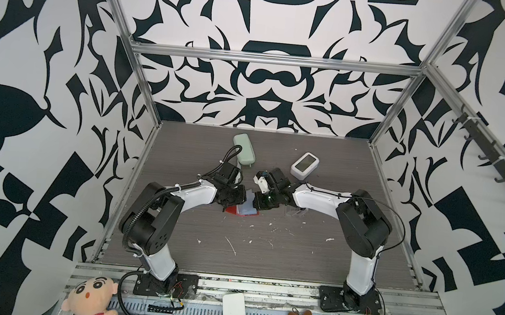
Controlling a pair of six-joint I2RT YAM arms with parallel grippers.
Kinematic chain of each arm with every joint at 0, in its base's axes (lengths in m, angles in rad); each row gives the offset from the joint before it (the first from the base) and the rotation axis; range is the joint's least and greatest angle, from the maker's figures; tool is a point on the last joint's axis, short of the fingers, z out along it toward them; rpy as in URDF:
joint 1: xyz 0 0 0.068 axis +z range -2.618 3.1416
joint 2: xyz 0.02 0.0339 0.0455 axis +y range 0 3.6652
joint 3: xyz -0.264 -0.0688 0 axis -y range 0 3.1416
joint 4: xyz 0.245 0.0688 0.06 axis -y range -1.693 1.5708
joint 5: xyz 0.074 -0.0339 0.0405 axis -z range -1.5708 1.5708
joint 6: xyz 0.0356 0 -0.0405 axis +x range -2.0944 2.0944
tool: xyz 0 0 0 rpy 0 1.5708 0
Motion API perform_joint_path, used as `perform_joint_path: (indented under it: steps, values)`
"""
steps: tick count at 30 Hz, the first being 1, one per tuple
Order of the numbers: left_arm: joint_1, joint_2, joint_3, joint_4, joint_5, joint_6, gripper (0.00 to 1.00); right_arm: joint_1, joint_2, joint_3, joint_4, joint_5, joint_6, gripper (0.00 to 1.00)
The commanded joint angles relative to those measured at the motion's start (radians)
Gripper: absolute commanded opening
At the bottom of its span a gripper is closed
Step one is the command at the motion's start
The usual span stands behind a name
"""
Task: Insert credit cards into a card holder
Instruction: Flip over the card slot on the card holder.
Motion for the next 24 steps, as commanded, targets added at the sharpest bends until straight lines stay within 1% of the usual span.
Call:
perform_joint_path:
  steps: [1, 2, 4, 8, 11, 14, 18, 24]
  values:
    - [0.001, -0.061, -0.02, 0.01, -0.032, 0.004, 0.29, 0.005, -0.002, 0.028, 0.062, -0.045, 0.028, 0.15]
    - [0.0, -0.076, -0.027, 0.01, -0.049, 0.005, 0.33, 0.004, 0.0, 0.028, 0.074, -0.055, 0.036, 0.16]
    - [0.0, -0.112, -0.042, 0.007, -0.088, 0.008, 0.35, 0.005, 0.005, 0.027, 0.096, -0.071, 0.048, 0.18]
    - [-0.001, -0.2, -0.075, -0.005, -0.19, 0.009, 0.37, 0.005, 0.02, 0.031, 0.141, -0.118, 0.07, 0.19]
    - [-0.002, -0.254, -0.094, -0.016, -0.223, 0.019, 0.37, 0.008, 0.038, 0.042, 0.159, -0.153, 0.082, 0.21]
    - [0.0, -0.288, -0.105, -0.023, -0.231, 0.031, 0.36, 0.015, 0.057, 0.06, 0.157, -0.172, 0.085, 0.25]
    - [0.0, -0.303, -0.117, -0.013, -0.226, 0.043, 0.34, 0.024, 0.074, 0.075, 0.154, -0.179, 0.084, 0.28]
    - [-0.001, -0.251, -0.11, -0.003, -0.169, 0.046, 0.28, 0.029, 0.092, 0.09, 0.117, -0.15, 0.074, 0.3]
